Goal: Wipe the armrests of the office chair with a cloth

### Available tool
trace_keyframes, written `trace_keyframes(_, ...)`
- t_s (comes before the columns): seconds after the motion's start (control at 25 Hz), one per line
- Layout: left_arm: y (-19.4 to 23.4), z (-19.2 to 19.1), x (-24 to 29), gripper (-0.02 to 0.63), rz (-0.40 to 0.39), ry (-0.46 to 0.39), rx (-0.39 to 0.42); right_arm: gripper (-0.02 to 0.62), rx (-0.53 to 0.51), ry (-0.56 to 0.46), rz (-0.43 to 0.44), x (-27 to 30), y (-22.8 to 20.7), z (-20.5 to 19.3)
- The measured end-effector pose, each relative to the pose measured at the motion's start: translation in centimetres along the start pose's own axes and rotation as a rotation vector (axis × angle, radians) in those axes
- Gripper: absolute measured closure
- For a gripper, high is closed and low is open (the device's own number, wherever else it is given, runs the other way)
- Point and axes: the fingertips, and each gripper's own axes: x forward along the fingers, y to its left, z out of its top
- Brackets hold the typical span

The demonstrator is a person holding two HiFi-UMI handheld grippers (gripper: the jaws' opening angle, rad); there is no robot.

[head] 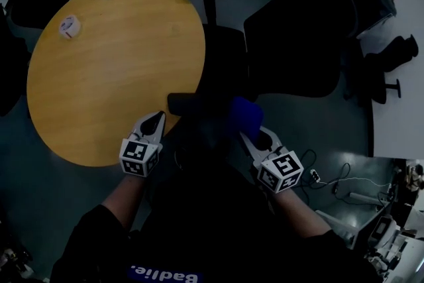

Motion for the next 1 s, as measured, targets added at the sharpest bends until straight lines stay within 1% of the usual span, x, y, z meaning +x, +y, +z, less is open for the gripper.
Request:
trace_keyframes(0.08, 1.1, -1.7, 1.2, 0.594, 0.017, 0.049, 0.047, 0.499, 0.009, 0.042, -0.031, 0.8, -1.1, -1.0)
trace_keyframes(0.2, 2.9, -3.9, 2.6, 0.594, 0.042, 0.125, 0.084, 0.499, -0.025, 0.135, -0.085, 2.1, -3.3, -2.9)
trace_keyframes(0.28, 3.4, -4.4, 3.4, 0.594, 0.044, 0.154, 0.096, 0.499, -0.054, 0.205, -0.135, 2.9, -5.2, -4.1)
trace_keyframes(0.4, 3.8, -5.0, 4.6, 0.594, 0.027, 0.188, 0.142, 0.499, -0.084, 0.3, -0.204, 3.8, -8.1, -6.2)
trace_keyframes(0.52, 4.3, -5.3, 5.7, 0.594, 0.021, 0.212, 0.174, 0.499, -0.096, 0.38, -0.251, 4.6, -10.2, -8.0)
trace_keyframes(0.6, 4.6, -5.4, 6.0, 0.594, 0.022, 0.225, 0.185, 0.5, -0.102, 0.422, -0.263, 5.2, -10.8, -8.7)
trace_keyframes(0.72, 4.5, -5.8, 6.4, 0.594, 0.01, 0.243, 0.199, 0.5, -0.115, 0.47, -0.259, 6.0, -10.9, -9.7)
trace_keyframes(0.88, 3.9, -6.5, 7.0, 0.594, -0.029, 0.263, 0.203, 0.5, -0.13, 0.5, -0.229, 7.1, -9.8, -10.4)
trace_keyframes(1.0, 4.0, -6.7, 7.1, 0.594, -0.032, 0.264, 0.195, 0.5, -0.149, 0.514, -0.2, 7.7, -8.6, -10.6)
